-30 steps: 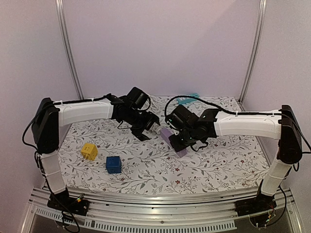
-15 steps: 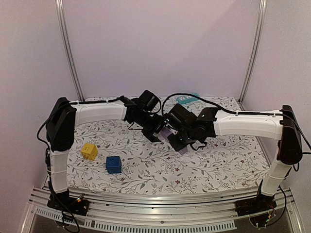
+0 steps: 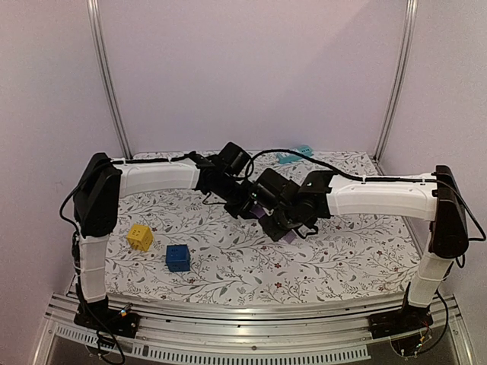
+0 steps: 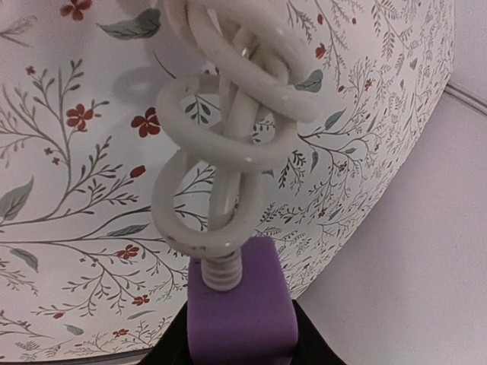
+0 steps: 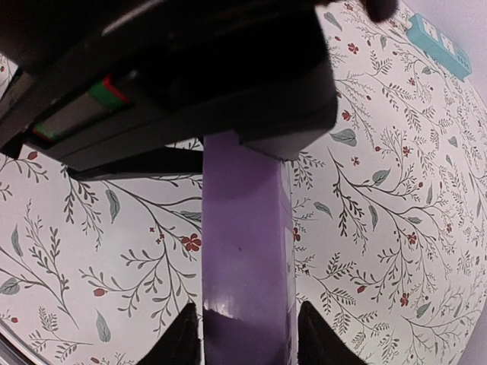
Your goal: Insert the plug
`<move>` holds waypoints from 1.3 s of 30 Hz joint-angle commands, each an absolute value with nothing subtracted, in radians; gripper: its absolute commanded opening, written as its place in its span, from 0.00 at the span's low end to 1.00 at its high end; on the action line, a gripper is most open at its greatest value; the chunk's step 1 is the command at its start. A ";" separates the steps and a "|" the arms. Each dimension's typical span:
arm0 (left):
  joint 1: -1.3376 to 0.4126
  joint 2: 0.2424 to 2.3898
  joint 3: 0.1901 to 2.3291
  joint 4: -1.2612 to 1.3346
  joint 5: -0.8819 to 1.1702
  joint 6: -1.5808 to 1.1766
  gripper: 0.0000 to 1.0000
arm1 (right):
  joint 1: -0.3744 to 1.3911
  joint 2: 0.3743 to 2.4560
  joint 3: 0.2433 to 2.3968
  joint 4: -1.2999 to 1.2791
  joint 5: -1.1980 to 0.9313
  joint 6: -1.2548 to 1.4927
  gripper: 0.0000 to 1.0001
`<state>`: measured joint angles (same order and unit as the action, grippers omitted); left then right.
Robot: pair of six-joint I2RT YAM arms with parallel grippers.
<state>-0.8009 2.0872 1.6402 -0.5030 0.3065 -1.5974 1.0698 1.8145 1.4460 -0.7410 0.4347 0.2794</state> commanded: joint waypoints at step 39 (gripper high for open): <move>-0.779 1.930 1.321 0.216 0.455 -1.475 0.00 | 0.836 1.632 1.346 -0.697 -0.196 0.770 0.99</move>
<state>-0.7898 2.0083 1.3258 0.1135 0.4202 -1.5032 0.8497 1.6356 1.3491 -0.6968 -0.1890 0.7456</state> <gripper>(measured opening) 0.329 0.989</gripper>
